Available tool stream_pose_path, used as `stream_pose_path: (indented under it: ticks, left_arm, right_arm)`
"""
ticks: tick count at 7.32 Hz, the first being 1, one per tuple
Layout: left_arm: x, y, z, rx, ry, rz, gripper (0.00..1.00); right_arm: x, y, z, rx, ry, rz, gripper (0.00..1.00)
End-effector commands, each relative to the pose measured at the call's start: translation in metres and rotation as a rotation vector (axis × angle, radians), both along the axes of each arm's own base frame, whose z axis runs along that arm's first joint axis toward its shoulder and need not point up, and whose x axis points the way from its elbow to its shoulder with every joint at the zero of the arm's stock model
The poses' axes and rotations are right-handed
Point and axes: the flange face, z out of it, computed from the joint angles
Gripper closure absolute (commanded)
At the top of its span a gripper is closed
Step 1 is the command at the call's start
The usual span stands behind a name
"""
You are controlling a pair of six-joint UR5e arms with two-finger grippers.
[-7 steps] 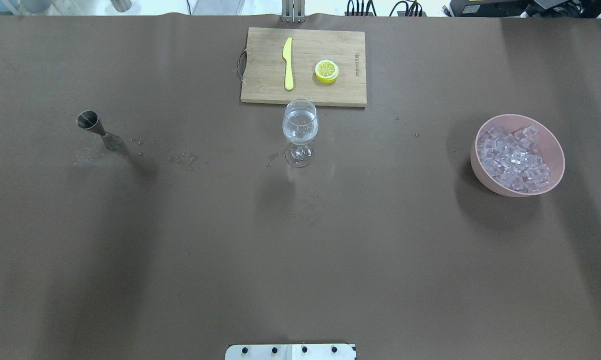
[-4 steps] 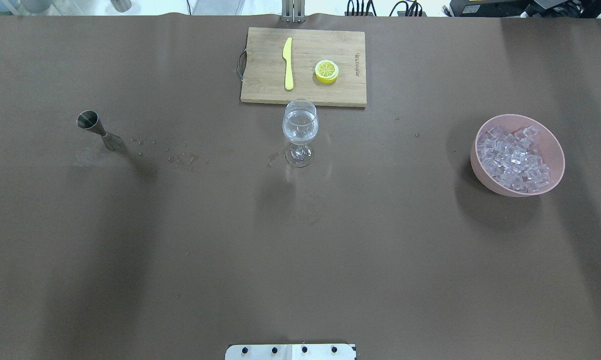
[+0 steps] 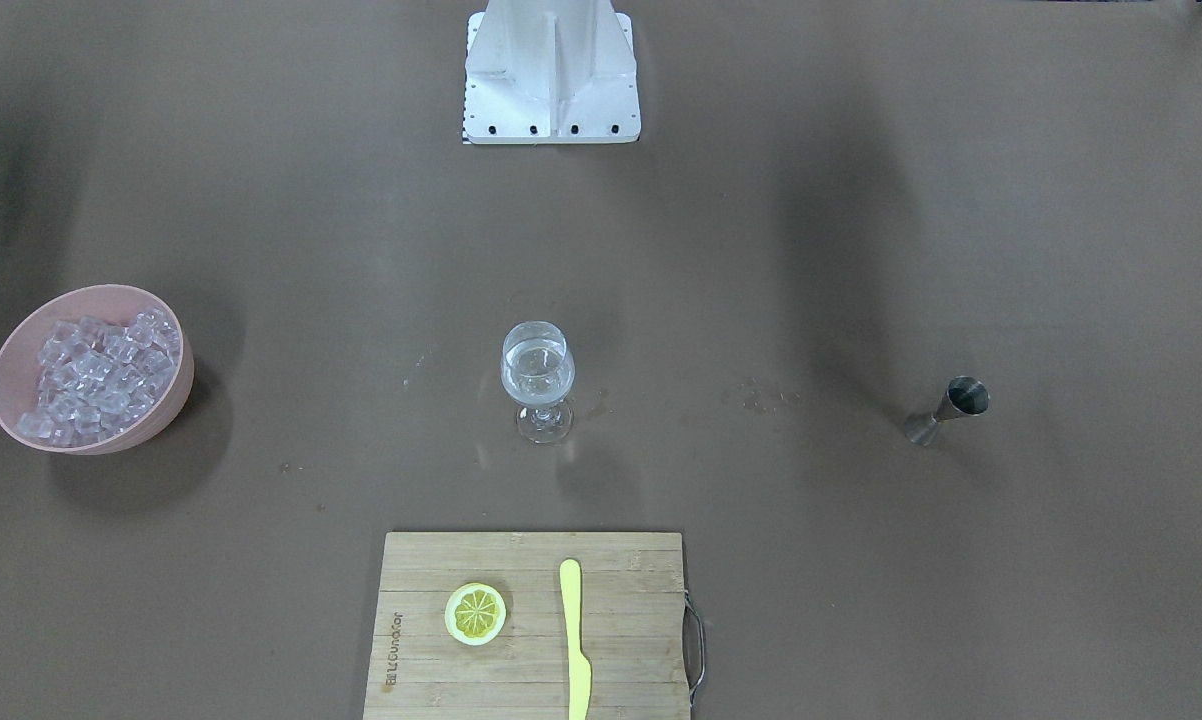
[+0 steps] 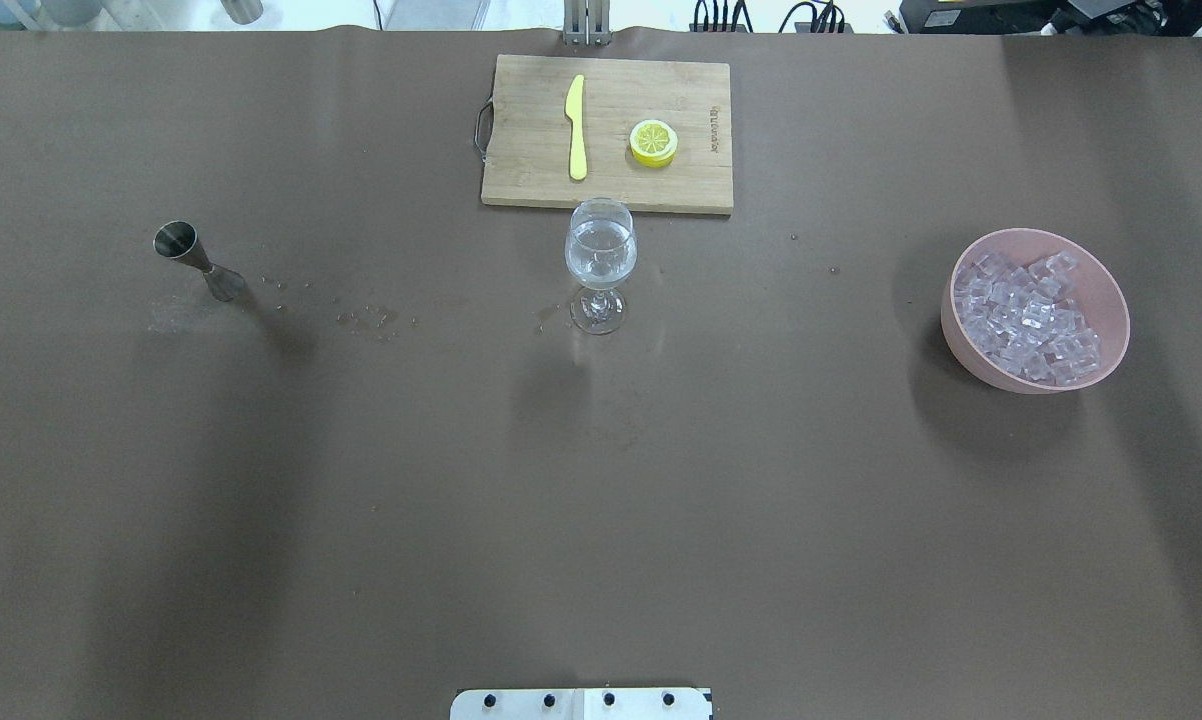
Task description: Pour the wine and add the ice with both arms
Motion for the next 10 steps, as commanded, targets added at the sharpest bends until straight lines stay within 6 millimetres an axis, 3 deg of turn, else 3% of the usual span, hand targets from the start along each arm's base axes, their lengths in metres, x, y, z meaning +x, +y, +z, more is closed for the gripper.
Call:
stream_pose_path:
  ticks: [1,4,5,8,10]
  left_arm:
    - [0.0,-0.001,0.003,-0.005,0.0,0.0,0.02]
    - [0.0,-0.006,-0.009,0.022,0.004,-0.001,0.02]
    - [0.0,-0.016,-0.016,0.048,0.004,-0.001,0.02]
    - [0.001,-0.03,-0.048,0.382,0.02,-0.008,0.02]
    - [0.003,-0.056,-0.061,0.411,0.044,-0.055,0.02]
  right_arm:
    - [-0.001,-0.015,-0.019,0.042,0.001,0.001,0.0]
    - [-0.002,-0.03,-0.031,0.098,-0.002,0.002,0.0]
    - [-0.002,-0.028,-0.024,0.084,-0.002,0.008,0.0]
    - [-0.002,-0.023,-0.019,0.071,-0.009,0.008,0.0]
    - [-0.002,-0.023,-0.018,0.068,-0.01,0.008,0.0]
